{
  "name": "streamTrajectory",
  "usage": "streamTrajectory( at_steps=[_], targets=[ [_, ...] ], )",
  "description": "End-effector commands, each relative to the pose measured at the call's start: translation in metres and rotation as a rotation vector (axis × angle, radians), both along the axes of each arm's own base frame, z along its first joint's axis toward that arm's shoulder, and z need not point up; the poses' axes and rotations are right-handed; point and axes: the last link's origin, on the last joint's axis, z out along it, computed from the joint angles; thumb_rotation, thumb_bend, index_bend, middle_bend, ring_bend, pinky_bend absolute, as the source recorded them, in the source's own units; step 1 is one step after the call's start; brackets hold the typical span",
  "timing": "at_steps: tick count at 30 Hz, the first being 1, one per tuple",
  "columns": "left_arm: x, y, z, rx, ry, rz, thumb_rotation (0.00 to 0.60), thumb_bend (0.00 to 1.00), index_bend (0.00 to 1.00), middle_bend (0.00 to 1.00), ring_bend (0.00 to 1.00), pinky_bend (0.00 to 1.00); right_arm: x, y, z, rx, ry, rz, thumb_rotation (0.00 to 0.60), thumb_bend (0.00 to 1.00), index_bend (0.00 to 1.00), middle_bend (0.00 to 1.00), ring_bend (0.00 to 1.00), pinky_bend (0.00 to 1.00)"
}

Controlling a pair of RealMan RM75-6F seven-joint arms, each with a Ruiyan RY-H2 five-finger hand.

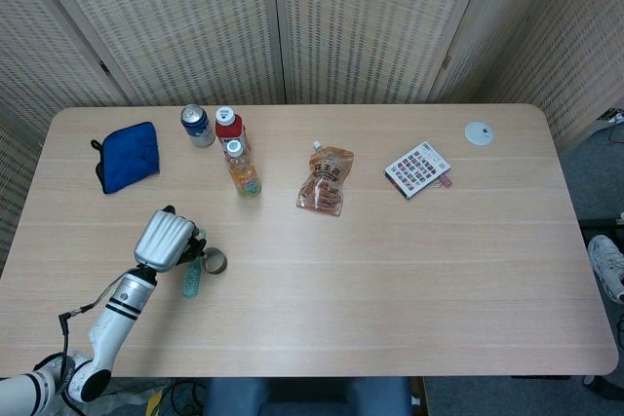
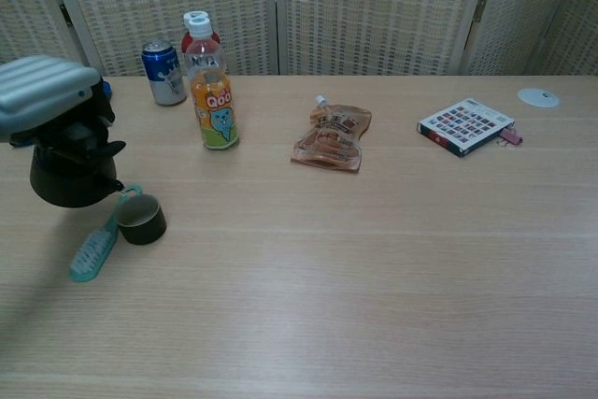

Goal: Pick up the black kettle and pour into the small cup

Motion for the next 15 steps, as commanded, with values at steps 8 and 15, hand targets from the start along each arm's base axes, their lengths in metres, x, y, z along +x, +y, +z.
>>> streamTrajectory(
  at_steps=[8,15],
  targets=[
    [-0.0008,-0.0008,0.0009,0.02,0.038,-0.021,0.522,0.4,1.0,1.0,1.0,0.49,0.0007,-0.0006,-0.0002,0.0,-0.001,0.004,0.6,0.19,0.23,0.32,0.24,0.22],
    [-0.0008,-0.0012,-0.0003,0.056,0.054,-0.004,0.521,0.4,1.0,1.0,1.0,0.5,0.0005,0.0003,0.0004,-0.002,-0.001,0.004,0.6,0.19,0.23,0.32,0.24,0.22]
  ],
)
